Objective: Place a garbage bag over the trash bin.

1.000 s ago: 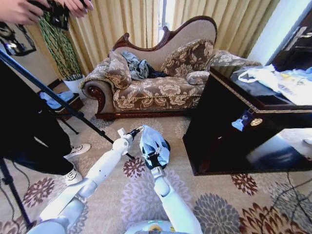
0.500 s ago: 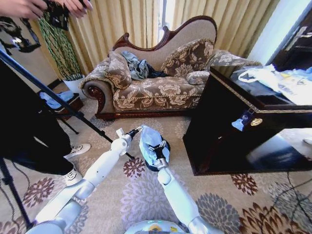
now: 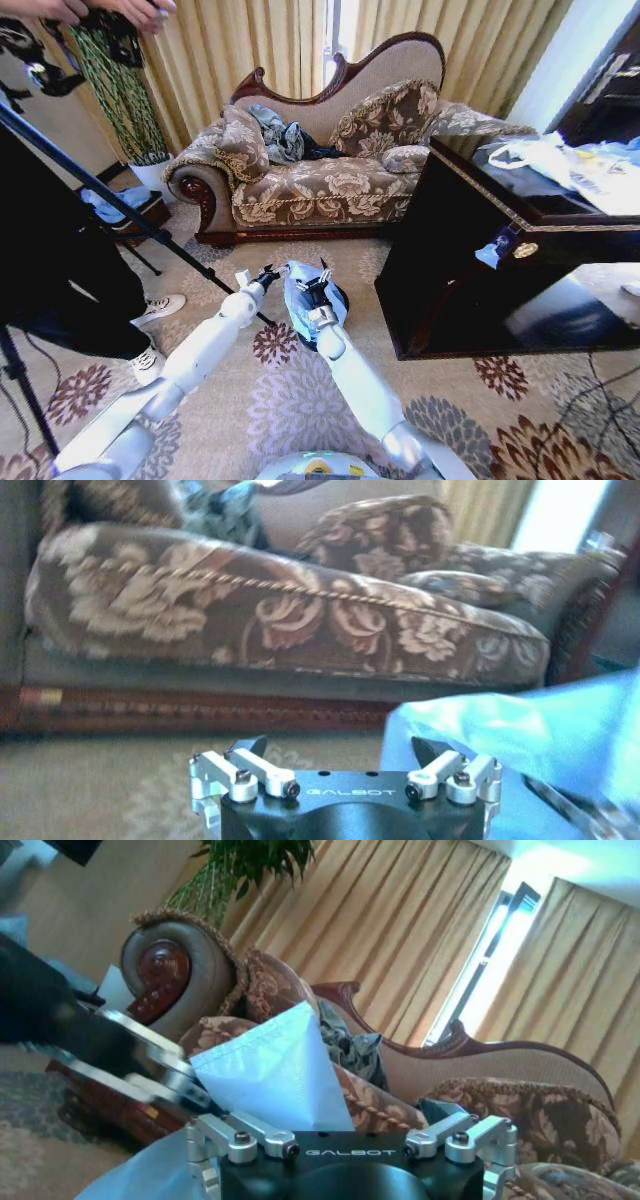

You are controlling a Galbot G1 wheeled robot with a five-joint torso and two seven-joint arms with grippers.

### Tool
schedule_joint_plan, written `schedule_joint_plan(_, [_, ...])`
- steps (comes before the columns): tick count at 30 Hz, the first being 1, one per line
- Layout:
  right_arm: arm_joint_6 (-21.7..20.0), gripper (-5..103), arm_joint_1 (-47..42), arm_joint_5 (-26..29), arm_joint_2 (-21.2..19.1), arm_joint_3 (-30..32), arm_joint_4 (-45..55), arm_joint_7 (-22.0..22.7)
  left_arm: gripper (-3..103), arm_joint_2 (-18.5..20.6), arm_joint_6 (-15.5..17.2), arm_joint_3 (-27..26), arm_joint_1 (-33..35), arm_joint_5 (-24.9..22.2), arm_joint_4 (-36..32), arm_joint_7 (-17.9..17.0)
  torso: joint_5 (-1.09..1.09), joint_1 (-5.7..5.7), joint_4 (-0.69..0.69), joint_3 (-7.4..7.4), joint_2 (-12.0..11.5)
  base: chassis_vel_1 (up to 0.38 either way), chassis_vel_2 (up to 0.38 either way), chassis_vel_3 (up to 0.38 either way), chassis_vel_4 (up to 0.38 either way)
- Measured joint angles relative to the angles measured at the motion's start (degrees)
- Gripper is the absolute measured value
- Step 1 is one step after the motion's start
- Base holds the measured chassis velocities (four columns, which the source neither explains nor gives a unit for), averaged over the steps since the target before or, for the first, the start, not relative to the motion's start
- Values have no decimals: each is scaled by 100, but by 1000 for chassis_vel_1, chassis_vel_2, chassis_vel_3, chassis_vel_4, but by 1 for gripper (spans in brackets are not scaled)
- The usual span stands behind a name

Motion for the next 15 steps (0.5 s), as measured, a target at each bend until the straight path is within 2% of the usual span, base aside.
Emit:
schedule_joint_plan(3, [4,100,-27,-43,-66,216,-17,-5,99,58,-374,102,35,534,-98,235,-6,0,-6,0,0,0,0,0,0])
schedule_joint_plan(6, [5,100,-34,-57,-93,299,-23,-6,98,203,-492,83,161,788,-435,392,1,1,-6,0,0,0,0,0,0])
schedule_joint_plan(8, [2,100,-45,-62,-131,339,7,-6,90,431,-518,83,306,918,-915,569,1,0,-4,0,0,0,0,0,0])
schedule_joint_plan(10, [-3,100,-48,-62,-143,347,30,-7,90,527,-518,91,360,945,-1129,648,0,0,-2,0,0,0,0,0,0])
schedule_joint_plan(12, [-10,100,-49,-62,-153,359,44,-8,86,614,-510,107,407,960,-1323,719,-2,0,-2,0,0,0,0,0,0])
schedule_joint_plan(15, [-14,100,-35,-62,-152,389,36,-16,71,821,-481,156,486,1119,-1631,893,-1,0,-3,0,0,0,0,0,0])
